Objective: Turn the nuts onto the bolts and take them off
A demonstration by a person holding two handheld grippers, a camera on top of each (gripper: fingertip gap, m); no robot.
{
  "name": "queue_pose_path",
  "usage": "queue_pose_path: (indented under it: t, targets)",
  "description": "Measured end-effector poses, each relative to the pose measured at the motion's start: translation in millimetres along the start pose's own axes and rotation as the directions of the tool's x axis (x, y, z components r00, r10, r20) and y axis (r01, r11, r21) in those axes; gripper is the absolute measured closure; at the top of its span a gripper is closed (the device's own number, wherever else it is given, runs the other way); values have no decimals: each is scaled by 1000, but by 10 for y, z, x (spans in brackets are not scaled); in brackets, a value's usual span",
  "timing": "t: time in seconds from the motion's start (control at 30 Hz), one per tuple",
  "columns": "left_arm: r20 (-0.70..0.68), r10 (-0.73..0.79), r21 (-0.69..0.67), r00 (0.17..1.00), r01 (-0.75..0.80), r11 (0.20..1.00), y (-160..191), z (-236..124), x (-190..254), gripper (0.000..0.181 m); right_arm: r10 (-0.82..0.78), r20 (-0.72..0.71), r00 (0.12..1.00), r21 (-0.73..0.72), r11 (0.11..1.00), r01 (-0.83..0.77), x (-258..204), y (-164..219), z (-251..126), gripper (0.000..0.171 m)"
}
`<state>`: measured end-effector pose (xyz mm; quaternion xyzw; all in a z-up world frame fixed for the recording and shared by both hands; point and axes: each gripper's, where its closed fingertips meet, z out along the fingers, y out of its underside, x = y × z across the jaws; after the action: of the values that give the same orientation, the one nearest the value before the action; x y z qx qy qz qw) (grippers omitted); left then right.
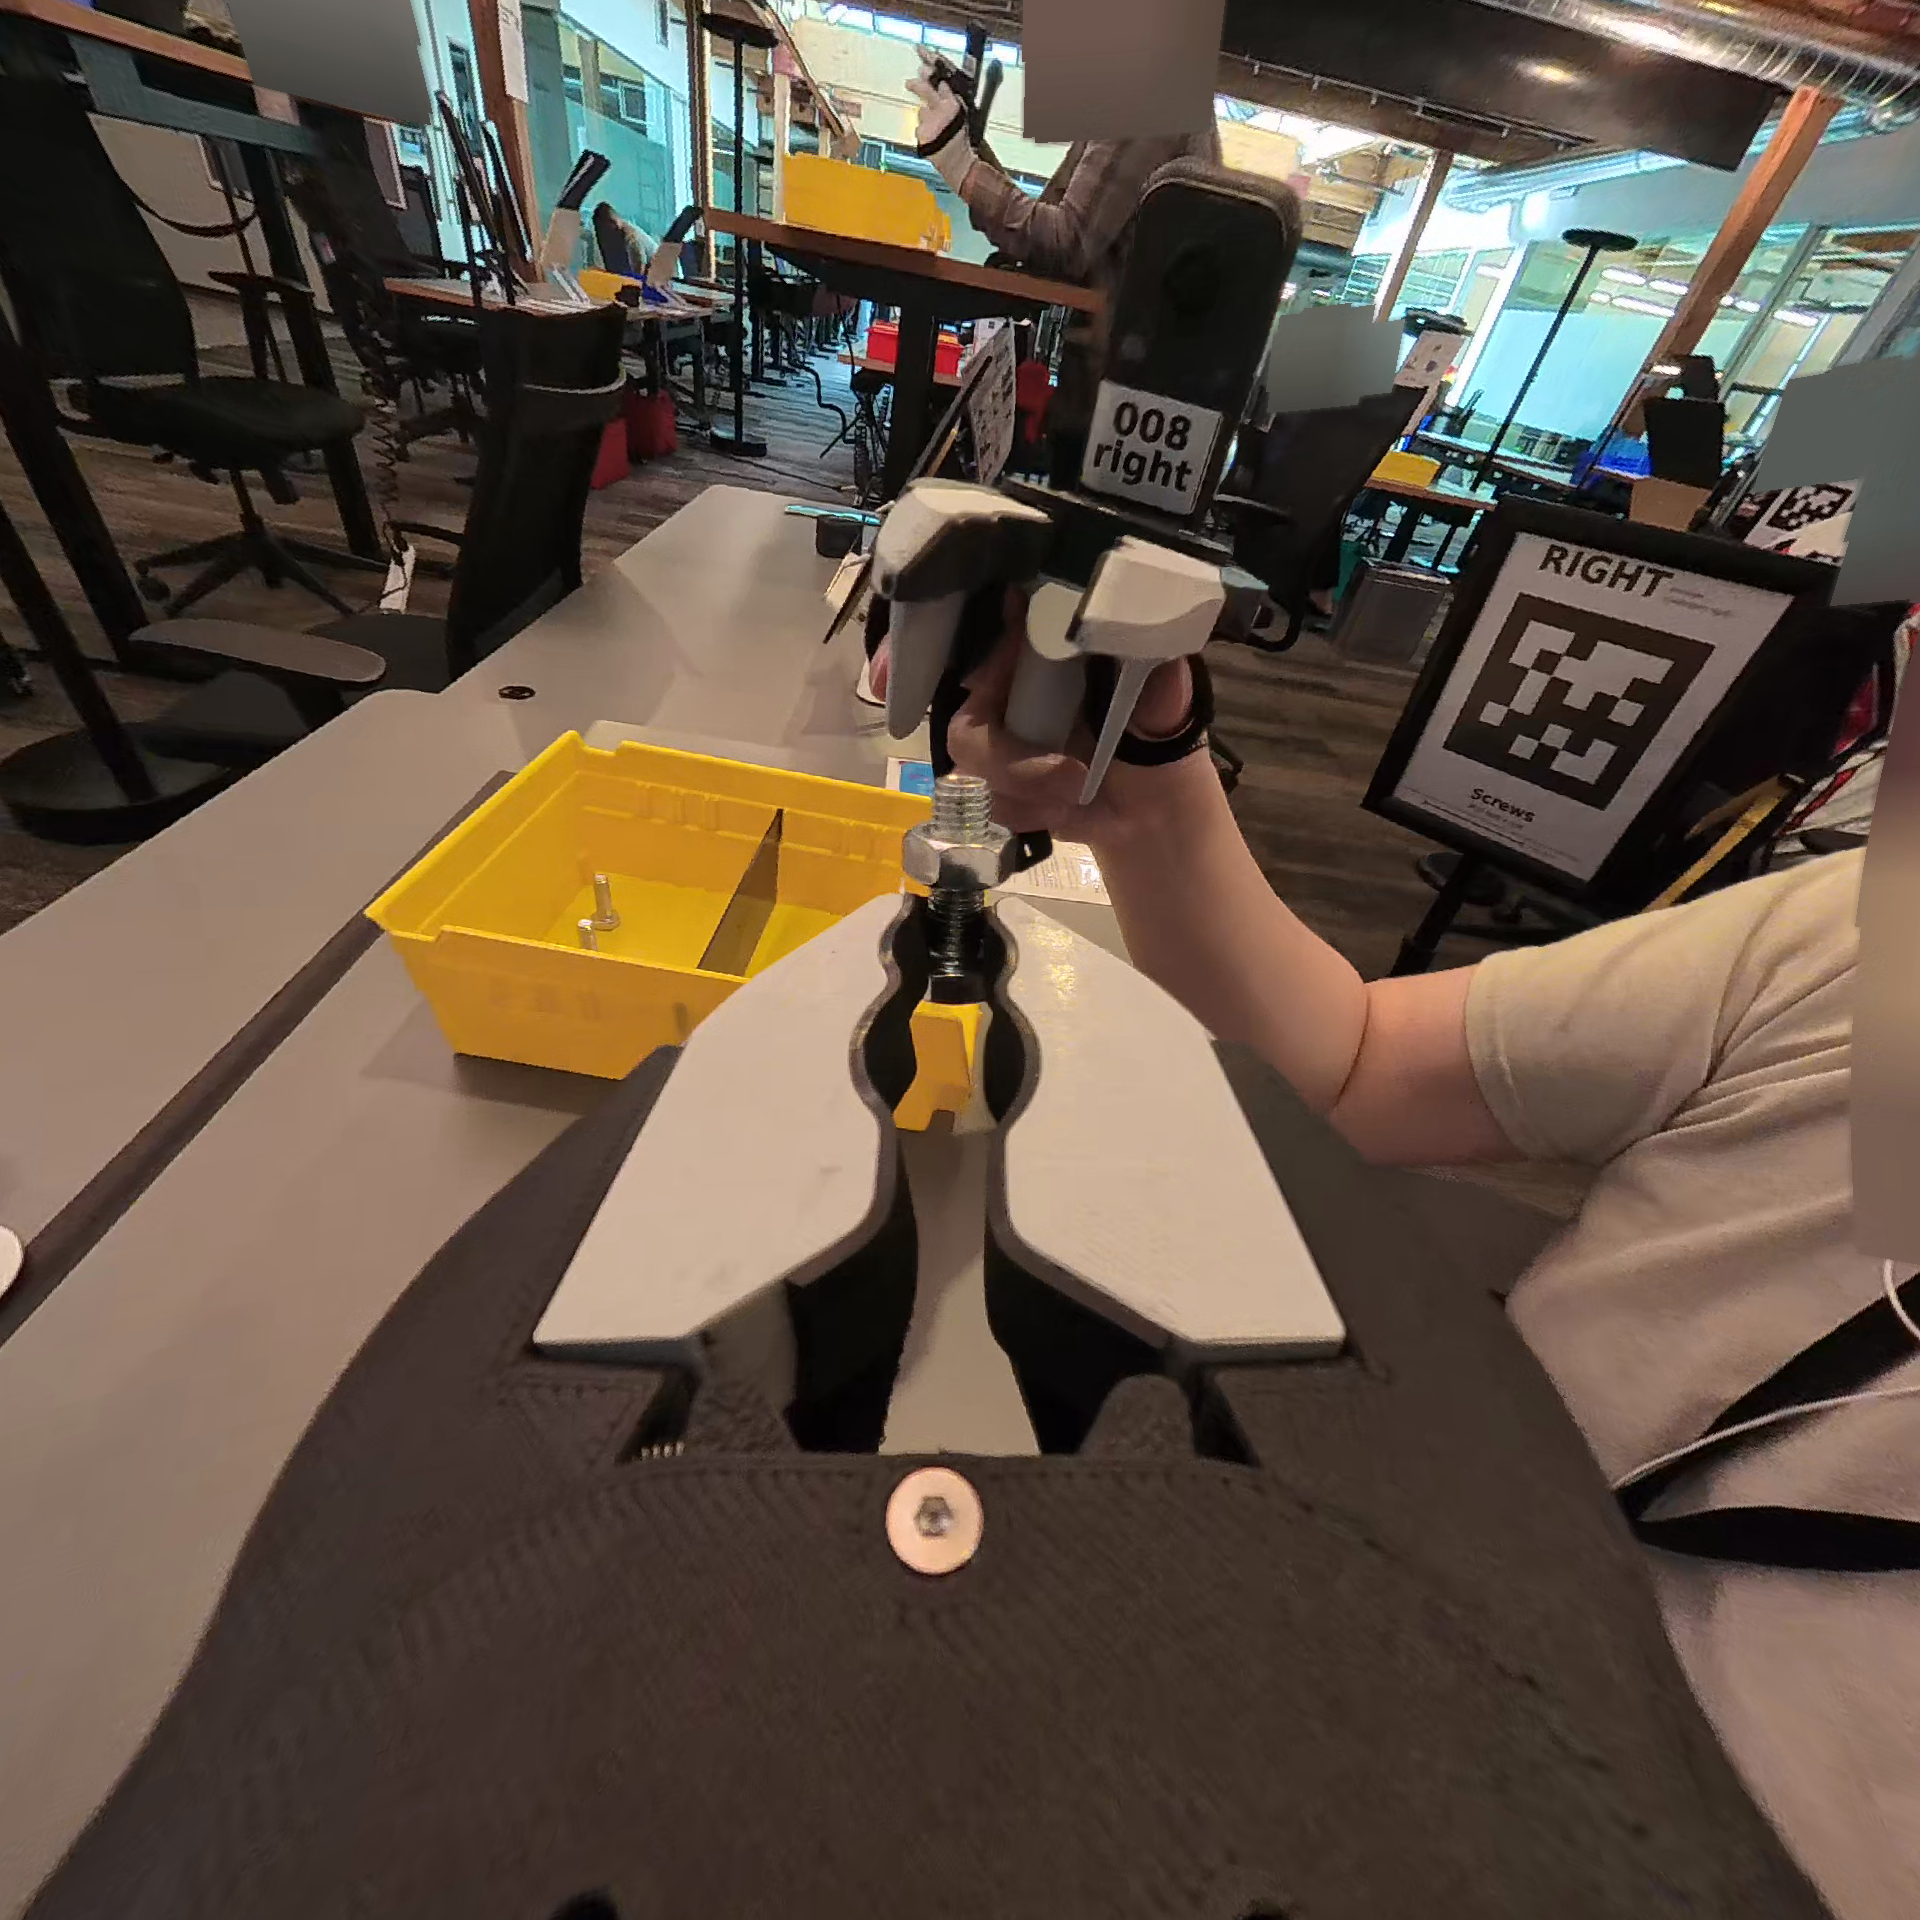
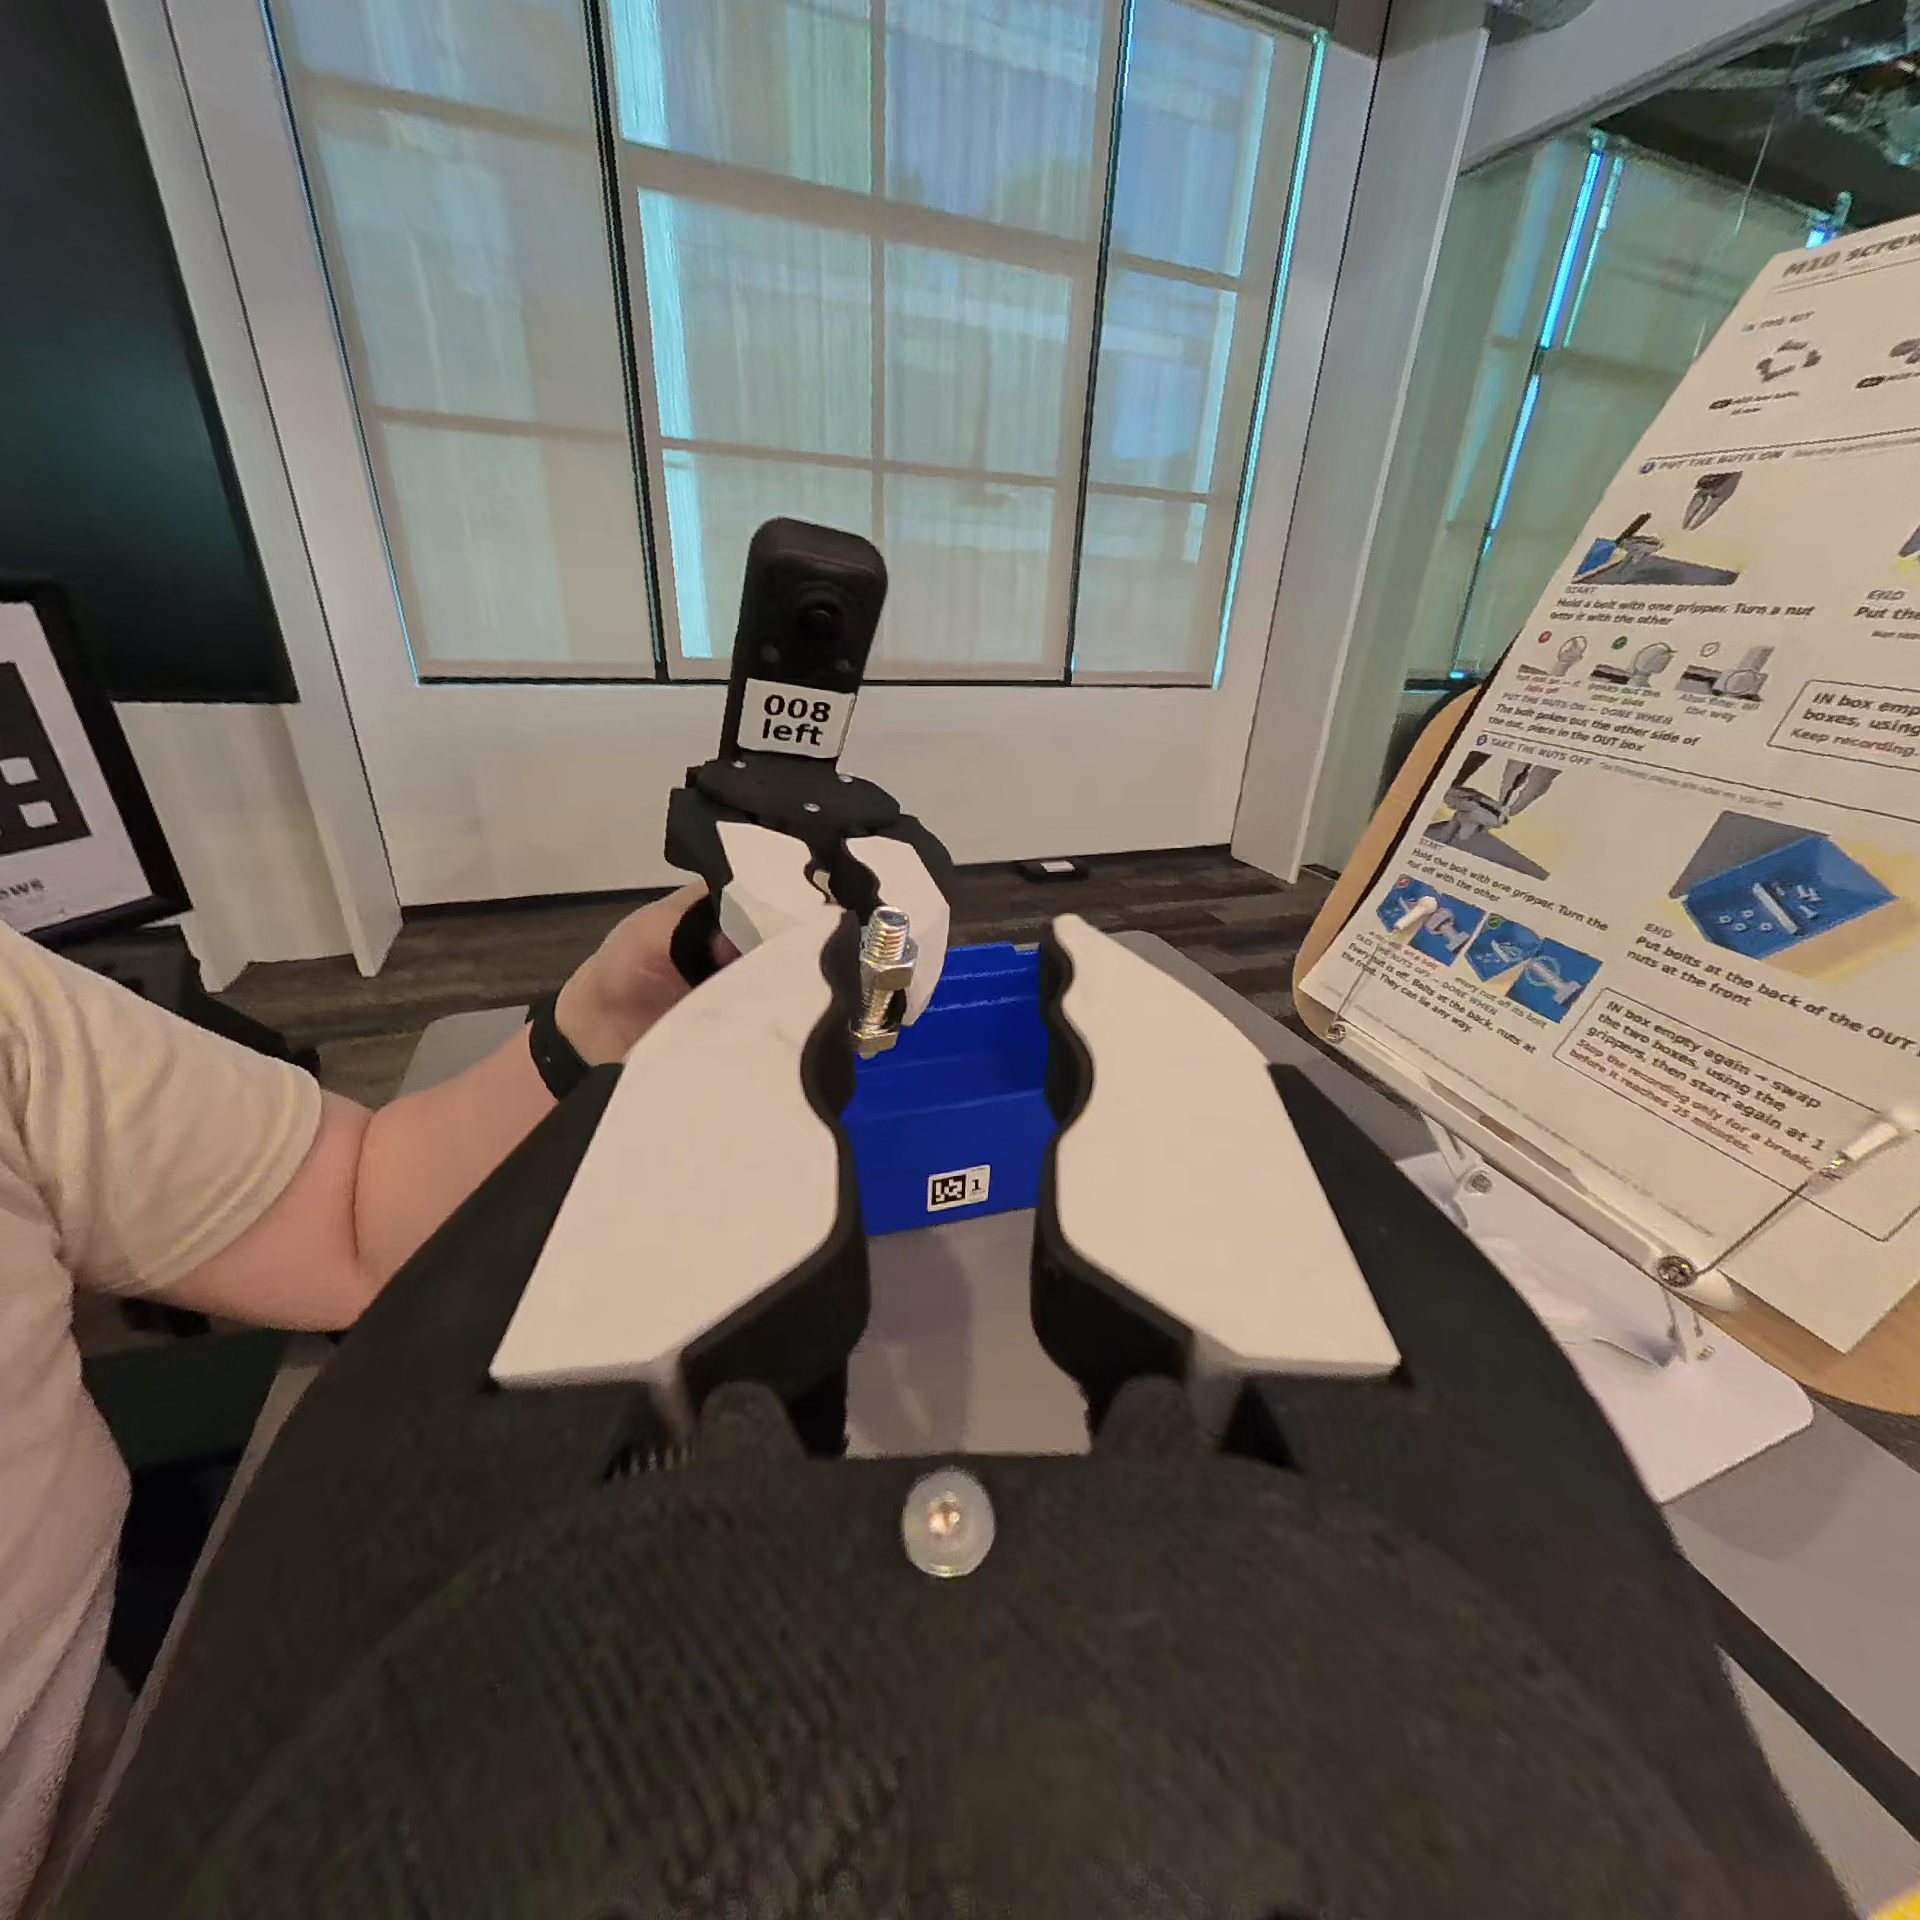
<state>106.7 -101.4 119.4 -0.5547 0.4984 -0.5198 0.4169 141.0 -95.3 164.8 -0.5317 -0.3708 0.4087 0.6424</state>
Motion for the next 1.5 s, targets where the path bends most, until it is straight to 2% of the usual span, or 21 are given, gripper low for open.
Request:
queue_pose_path:
  t: [0.23,0.5,0.8,1.13,1.23,1.4,1.5]
  targets:
    - [26,41,64,999,-43,997,-31,88,-47,172,-49,-14,999,30,998,50,89,-90,-91,138]
    - [11,82,81,997,-83,993,-37,291,26,172,18,-21,1000,101,995,-16,194,-276,-300,138]
    - [-10,193,95,981,-191,977,-399,595,175,172,-82,-96,992,92,992,91,219,-376,-462,137]
    - [-78,171,82,982,-164,983,-140,638,77,172,-211,-57,976,-21,978,210,155,-195,-372,137]
    - [-17,217,72,976,-215,974,-107,646,-91,172,-268,-59,962,-39,963,266,158,-189,-398,137]
    - [13,232,45,973,-232,972,-14,631,-223,172,-232,-48,972,-8,973,232,173,-152,-336,141]
    - [6,237,52,971,-237,970,-38,620,-199,172,-227,-3,974,-52,973,227,161,1,-227,141]
